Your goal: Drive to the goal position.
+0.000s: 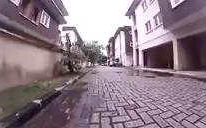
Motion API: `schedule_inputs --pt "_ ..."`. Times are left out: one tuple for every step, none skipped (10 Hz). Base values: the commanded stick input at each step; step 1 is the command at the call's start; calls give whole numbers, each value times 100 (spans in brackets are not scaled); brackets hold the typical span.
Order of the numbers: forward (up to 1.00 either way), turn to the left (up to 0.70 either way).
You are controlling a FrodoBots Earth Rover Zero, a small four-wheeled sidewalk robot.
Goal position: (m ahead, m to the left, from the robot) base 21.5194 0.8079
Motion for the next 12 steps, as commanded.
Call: schedule_inputs --pt "50 0" --pt "50 0" --pt "50 0" --pt "50 0" --pt "50 0" --pt "50 0" --pt "50 0" --pt "50 0" --pt "50 -45" --pt "50 -42" --pt "50 -10" --pt "50 0"
